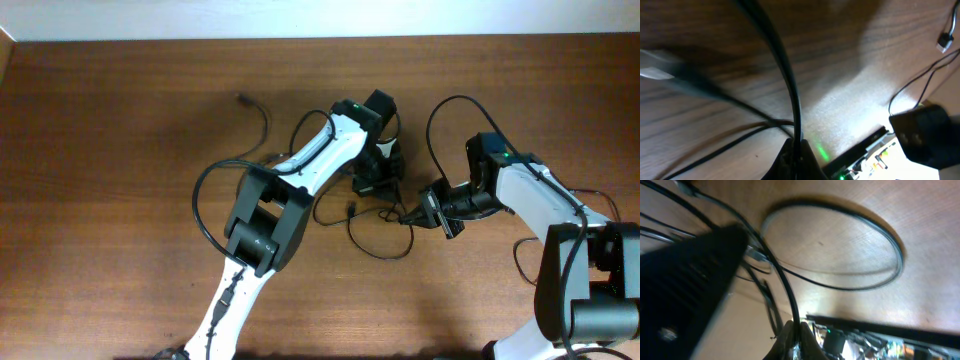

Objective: Untangle cables

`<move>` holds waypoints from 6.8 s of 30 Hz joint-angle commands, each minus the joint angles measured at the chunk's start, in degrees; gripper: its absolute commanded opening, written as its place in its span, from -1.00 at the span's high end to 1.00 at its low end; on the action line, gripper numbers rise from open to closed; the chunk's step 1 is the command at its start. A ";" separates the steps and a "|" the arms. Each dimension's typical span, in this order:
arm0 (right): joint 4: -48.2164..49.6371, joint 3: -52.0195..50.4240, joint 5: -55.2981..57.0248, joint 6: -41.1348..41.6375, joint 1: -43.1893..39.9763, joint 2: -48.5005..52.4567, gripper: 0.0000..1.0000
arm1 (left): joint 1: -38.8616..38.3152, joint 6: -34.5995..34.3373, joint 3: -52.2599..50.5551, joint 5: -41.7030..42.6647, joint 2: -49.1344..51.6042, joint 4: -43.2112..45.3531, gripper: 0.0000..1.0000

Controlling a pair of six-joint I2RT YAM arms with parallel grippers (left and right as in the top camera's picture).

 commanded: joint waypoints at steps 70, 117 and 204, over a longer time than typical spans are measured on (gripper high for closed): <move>15.37 -6.27 17.18 14.34 5.46 -7.41 0.92 | 1.22 0.00 0.44 -0.57 0.63 2.49 1.00; 2.29 1.42 28.89 -74.82 22.34 -12.46 0.92 | 5.62 12.61 0.44 -2.89 0.66 -17.79 1.00; 24.85 -5.22 54.03 -32.15 21.09 -8.76 0.85 | 7.78 14.86 0.44 2.03 0.66 -19.85 1.00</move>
